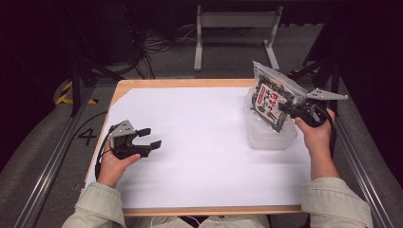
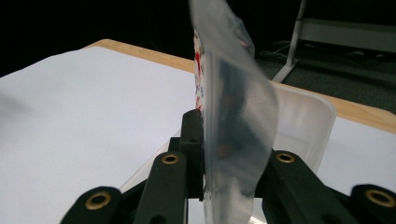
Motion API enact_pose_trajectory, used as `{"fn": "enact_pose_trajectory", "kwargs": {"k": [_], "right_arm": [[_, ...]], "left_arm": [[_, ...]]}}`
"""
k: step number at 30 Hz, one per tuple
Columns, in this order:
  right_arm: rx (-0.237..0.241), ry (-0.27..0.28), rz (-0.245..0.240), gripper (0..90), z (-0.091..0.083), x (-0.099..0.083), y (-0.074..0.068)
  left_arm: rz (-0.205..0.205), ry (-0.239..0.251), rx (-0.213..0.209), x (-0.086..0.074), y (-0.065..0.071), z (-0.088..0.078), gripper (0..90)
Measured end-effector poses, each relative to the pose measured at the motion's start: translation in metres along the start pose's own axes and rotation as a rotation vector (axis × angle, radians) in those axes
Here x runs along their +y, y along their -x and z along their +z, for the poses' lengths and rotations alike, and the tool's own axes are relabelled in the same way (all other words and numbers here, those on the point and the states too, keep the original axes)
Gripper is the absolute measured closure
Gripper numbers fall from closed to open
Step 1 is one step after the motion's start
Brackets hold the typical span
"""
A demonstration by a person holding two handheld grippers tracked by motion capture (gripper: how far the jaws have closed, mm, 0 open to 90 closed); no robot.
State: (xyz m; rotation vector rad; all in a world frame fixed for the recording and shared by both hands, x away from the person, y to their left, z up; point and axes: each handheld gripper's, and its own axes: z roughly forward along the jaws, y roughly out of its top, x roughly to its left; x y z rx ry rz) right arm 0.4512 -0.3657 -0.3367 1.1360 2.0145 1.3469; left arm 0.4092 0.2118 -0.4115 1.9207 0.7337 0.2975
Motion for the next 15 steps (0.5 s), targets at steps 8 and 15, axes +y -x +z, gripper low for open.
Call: {"fn": "enact_pose_trajectory", "kwargs": {"k": [8,15], "right_arm": [[0.015,0.032,0.06,75.7,0.0,-0.015,0.008],[0.017,0.059,0.073,75.9,-0.001,-0.024,0.01]], "left_arm": [[-0.005,-0.005,-0.002,-0.001,0.001,0.0,29.2],[-0.019,-0.001,0.005,-0.004,0.001,-0.004,29.2]]}}
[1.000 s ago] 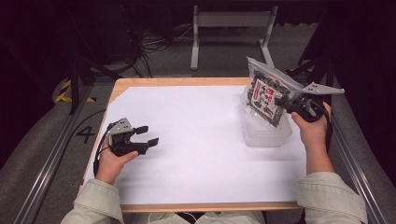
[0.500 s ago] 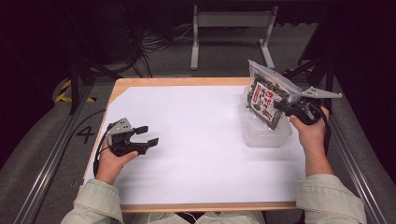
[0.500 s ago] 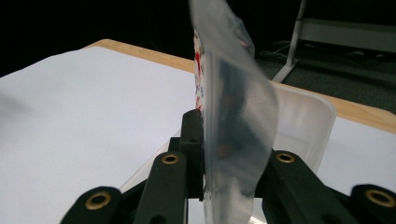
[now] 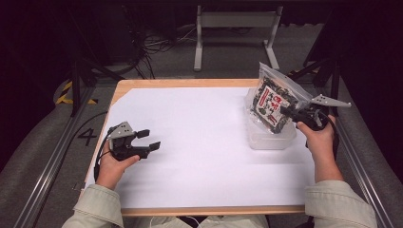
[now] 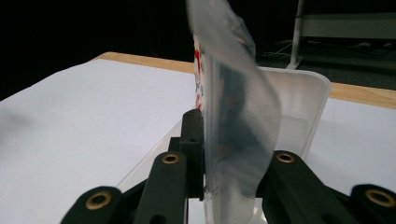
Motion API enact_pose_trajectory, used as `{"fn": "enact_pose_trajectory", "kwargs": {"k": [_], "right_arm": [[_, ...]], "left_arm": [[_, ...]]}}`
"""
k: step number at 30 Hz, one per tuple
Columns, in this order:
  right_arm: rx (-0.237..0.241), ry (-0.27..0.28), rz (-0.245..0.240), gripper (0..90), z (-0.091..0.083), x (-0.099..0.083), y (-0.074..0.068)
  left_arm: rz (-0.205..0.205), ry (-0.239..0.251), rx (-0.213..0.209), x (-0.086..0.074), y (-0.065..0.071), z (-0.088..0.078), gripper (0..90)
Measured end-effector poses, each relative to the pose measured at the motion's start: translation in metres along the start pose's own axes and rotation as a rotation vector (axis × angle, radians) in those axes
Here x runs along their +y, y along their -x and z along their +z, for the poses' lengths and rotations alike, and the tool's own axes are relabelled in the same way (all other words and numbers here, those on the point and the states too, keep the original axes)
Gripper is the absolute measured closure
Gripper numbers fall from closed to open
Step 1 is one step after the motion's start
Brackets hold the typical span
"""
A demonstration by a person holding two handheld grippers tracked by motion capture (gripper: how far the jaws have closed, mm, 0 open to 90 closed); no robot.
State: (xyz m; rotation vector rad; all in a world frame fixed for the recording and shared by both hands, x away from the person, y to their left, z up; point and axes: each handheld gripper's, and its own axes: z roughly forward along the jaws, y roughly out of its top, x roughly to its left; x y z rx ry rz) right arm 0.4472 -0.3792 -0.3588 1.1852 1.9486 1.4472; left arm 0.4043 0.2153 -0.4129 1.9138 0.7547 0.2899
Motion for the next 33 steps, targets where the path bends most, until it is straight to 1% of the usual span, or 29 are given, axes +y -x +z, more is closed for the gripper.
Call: {"fn": "enact_pose_trajectory", "kwargs": {"k": [4,6,7,8,10,11,12,14,15,16,18,22,28,33], "right_arm": [[-0.002,0.001,-0.016,75.7,0.0,0.0,-0.002],[-0.004,-0.004,-0.018,75.5,0.0,0.001,-0.002],[-0.008,-0.004,-0.009,75.5,-0.001,0.001,-0.001],[-0.011,-0.002,-0.008,75.2,-0.001,0.001,0.0],[-0.017,-0.001,0.001,74.6,-0.002,0.002,0.001],[-0.02,0.002,-0.004,73.8,-0.002,0.002,0.003],[-0.029,-0.002,-0.006,72.8,-0.002,0.002,0.003],[-0.051,-0.009,-0.026,70.6,-0.002,0.004,0.002],[-0.059,-0.009,-0.034,66.9,-0.002,0.005,0.002],[-0.064,-0.003,-0.03,62.7,-0.003,0.006,0.002],[-0.062,0.026,-0.006,54.8,-0.004,0.007,0.003],[-0.063,0.055,0.01,46.2,-0.007,0.008,0.004],[-0.061,0.083,0.007,38.1,-0.013,0.01,0.002],[-0.081,0.097,-0.002,36.8,-0.022,0.013,0.002]], "left_arm": [[-0.002,-0.007,0.003,-0.001,0.0,0.0,29.2],[-0.003,0.0,0.004,-0.002,0.0,0.0,29.2],[-0.01,-0.002,0.001,-0.002,0.0,0.0,29.2],[-0.002,-0.006,0.003,-0.002,-0.001,0.0,29.2],[-0.005,-0.008,0.001,-0.003,-0.001,0.0,29.2],[-0.005,-0.005,-0.001,-0.003,-0.001,0.001,29.2],[-0.009,-0.004,0.0,-0.003,0.0,0.001,29.2],[-0.005,-0.009,0.0,-0.003,0.0,0.001,29.2],[-0.004,-0.011,0.001,-0.003,0.0,0.001,29.2],[-0.006,-0.014,-0.001,-0.003,0.0,0.001,29.1],[-0.009,-0.015,-0.002,-0.003,0.0,0.001,29.1],[-0.004,-0.018,0.0,-0.003,0.0,0.001,29.1],[-0.011,-0.015,-0.003,-0.003,0.0,0.001,29.1],[-0.01,-0.013,-0.001,-0.003,0.0,0.0,29.0]]}}
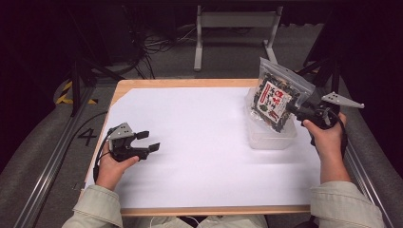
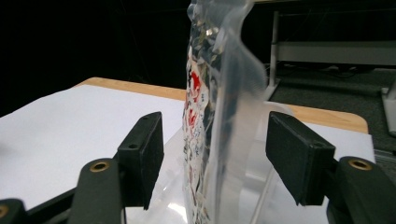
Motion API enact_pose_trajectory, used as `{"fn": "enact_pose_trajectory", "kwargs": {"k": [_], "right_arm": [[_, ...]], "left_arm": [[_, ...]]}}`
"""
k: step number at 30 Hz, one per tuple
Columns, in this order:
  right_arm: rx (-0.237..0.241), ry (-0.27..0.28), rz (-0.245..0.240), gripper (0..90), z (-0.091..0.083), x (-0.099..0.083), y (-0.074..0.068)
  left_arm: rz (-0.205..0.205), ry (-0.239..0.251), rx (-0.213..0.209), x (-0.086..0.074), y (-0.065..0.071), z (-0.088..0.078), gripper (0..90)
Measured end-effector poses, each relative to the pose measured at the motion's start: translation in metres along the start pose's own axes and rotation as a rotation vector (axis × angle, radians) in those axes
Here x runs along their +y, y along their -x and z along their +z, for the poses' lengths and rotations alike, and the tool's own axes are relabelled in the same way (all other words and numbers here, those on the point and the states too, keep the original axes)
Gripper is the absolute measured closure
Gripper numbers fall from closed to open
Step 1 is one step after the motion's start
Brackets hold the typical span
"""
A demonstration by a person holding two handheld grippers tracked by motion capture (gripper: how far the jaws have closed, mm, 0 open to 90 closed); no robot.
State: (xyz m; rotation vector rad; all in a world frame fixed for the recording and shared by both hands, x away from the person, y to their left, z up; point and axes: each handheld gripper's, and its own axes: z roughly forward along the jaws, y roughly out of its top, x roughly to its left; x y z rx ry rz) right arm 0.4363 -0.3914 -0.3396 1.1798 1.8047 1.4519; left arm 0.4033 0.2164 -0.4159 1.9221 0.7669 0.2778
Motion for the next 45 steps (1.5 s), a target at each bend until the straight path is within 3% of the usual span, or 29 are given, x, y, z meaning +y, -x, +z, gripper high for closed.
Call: {"fn": "enact_pose_trajectory", "kwargs": {"k": [8,14,21,26,36,45], "right_arm": [[-0.031,-0.03,-0.032,35.6,-0.022,0.005,-0.007],[-0.033,-0.041,-0.061,35.7,-0.042,0.006,-0.025],[0.039,-0.036,-0.083,34.7,-0.053,-0.001,-0.053],[0.113,-0.039,-0.089,33.8,-0.049,-0.008,-0.069],[0.23,-0.057,-0.105,31.6,-0.033,-0.028,-0.095],[0.297,-0.093,-0.119,30.8,-0.01,-0.067,-0.112]], "left_arm": [[0.004,0.0,0.001,0.0,0.003,-0.005,29.0],[0.003,0.018,0.0,-0.004,0.012,-0.012,29.3],[0.006,0.035,0.004,-0.007,0.02,-0.023,29.4],[0.011,0.025,-0.005,-0.008,0.026,-0.027,29.2],[0.005,0.053,-0.026,-0.013,0.031,-0.031,28.9],[-0.009,0.067,-0.036,-0.021,0.034,-0.03,28.6]]}}
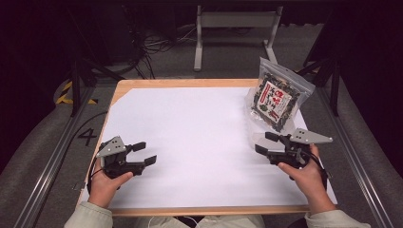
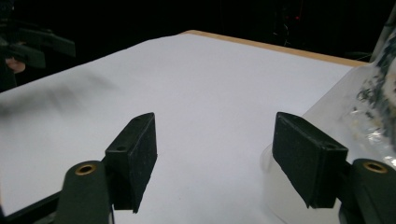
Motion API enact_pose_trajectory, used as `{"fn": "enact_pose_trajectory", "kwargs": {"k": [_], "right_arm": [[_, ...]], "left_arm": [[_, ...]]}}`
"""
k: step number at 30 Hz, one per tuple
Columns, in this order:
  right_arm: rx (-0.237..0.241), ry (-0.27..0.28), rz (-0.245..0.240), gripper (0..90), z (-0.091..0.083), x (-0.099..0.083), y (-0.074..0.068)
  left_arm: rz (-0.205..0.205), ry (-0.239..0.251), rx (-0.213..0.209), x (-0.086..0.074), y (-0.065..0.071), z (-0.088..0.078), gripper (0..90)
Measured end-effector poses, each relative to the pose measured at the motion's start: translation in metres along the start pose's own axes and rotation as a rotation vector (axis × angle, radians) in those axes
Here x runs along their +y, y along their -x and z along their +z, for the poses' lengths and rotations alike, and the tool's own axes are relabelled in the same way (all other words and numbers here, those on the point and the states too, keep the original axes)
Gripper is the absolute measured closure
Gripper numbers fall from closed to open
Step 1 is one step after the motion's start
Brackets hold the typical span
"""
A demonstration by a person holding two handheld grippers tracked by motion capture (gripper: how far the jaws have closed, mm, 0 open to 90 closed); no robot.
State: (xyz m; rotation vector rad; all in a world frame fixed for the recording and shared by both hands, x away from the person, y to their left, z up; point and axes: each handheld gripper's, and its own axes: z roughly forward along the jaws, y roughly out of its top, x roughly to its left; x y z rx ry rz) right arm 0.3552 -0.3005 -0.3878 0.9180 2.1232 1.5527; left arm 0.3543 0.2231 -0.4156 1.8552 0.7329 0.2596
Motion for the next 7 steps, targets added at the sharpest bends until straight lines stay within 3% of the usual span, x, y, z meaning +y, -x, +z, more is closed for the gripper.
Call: {"fn": "enact_pose_trajectory", "kwargs": {"k": [3,7], "right_arm": [[0.011,-0.013,-0.005,30.6,0.012,-0.016,-0.001],[0.023,-0.016,-0.004,30.4,0.018,-0.024,-0.001]], "left_arm": [[-0.001,0.006,-0.004,-0.001,-0.001,0.001,28.6],[-0.001,0.005,-0.004,-0.003,-0.001,0.0,28.5]]}}
